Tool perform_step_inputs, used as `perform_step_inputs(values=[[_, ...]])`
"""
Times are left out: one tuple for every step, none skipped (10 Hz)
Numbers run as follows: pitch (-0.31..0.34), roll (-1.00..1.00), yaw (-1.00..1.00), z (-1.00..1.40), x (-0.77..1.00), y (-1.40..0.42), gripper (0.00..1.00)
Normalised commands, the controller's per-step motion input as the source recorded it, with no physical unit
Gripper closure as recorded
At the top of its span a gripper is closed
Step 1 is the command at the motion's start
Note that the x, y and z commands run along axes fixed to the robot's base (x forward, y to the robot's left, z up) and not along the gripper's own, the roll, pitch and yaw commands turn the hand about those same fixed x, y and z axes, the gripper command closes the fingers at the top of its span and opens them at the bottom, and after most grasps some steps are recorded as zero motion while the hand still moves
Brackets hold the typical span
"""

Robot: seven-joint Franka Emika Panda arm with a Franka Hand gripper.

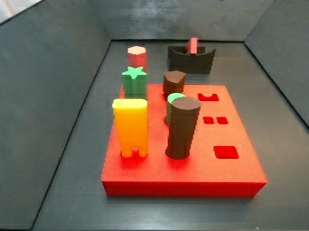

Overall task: Pick up the double-square object. Move up. Place the double-square object on the fixture. Regrasp the double-square object. Move to above the board. Insert the double-square object.
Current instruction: Regrasp the double-square object.

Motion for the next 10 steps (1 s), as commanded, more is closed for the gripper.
perform_step_inputs(values=[[0.028,1.0,0.02,-0.01,0.01,-0.03,0.0],[0.028,1.0,0.02,0.02,0.0,0.01,0.0],[0.024,1.0,0.02,0.01,0.0,-0.04,0.0],[0.02,1.0,0.02,0.0,0.0,-0.04,0.0],[0.016,1.0,0.02,0.0,0.0,-0.03,0.0],[0.012,1.0,0.02,0.0,0.0,-0.02,0.0],[0.013,1.0,0.02,0.0,-0.01,-0.02,0.0],[0.015,1.0,0.03,0.01,-0.01,-0.02,0.0],[0.02,1.0,0.03,0.01,0.0,-0.02,0.0],[0.023,1.0,0.03,0.01,0.0,-0.02,0.0]])
